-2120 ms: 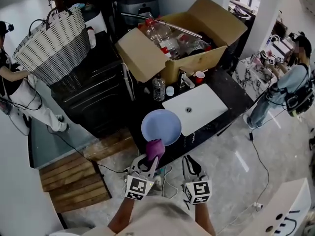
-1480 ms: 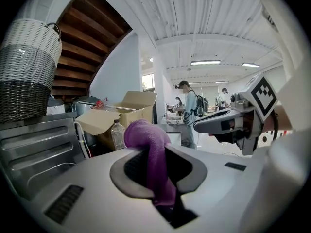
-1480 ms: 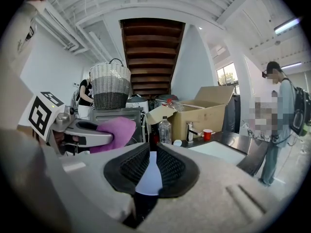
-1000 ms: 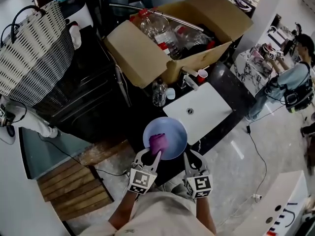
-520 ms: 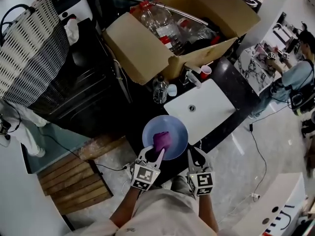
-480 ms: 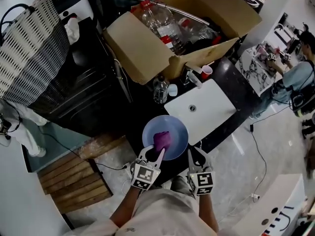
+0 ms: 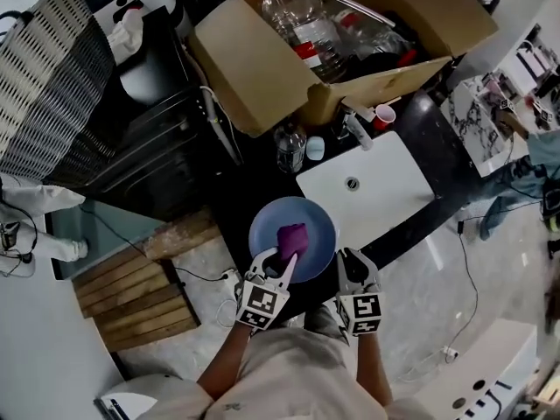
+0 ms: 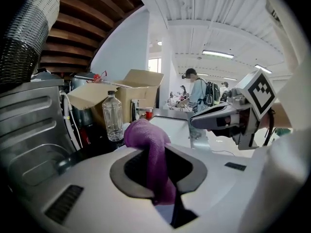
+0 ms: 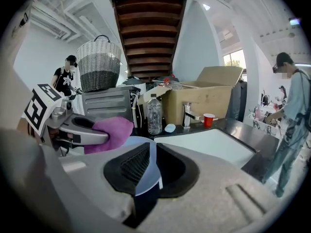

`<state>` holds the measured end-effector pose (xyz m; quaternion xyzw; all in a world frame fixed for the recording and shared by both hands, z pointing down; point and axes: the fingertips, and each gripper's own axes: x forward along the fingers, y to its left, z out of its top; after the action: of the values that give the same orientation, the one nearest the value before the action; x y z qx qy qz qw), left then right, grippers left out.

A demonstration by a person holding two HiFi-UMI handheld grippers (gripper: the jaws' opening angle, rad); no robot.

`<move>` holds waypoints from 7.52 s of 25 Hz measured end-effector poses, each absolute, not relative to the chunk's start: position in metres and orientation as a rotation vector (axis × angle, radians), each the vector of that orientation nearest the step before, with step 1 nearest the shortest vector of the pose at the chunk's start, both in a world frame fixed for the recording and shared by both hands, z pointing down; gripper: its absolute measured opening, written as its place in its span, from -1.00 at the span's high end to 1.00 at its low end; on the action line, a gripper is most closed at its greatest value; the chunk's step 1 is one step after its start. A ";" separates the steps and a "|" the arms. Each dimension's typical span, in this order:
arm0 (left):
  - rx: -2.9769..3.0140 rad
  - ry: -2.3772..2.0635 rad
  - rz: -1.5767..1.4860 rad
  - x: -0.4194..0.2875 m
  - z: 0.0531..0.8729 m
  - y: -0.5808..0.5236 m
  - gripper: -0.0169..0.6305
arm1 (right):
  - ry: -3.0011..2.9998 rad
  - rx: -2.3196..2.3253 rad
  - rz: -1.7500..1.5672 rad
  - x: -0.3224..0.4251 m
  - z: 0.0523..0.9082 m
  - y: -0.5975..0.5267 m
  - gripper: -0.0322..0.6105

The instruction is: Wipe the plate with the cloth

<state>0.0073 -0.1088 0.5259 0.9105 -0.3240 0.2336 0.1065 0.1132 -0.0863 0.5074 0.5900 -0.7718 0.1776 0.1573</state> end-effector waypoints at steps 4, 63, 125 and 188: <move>2.644 -0.983 0.736 0.014 0.534 -0.115 0.76 | -2.208 1.650 0.529 0.124 0.525 -0.096 0.77; 2.537 -0.881 1.022 0.088 0.633 -0.184 0.76 | -2.265 1.338 0.718 0.126 0.625 -0.152 0.71; 2.208 -1.256 1.178 -0.045 0.624 -0.203 0.76 | -2.090 1.521 0.672 0.126 0.621 -0.139 0.68; 2.501 -0.540 1.308 -0.011 0.616 -0.065 0.76 | -2.021 1.659 0.692 0.126 0.616 -0.111 0.71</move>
<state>-0.0110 -0.0647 0.6159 0.8626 -0.1863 0.4510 0.1336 0.1261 -0.1110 0.6155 0.5988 -0.7294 0.2499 0.2168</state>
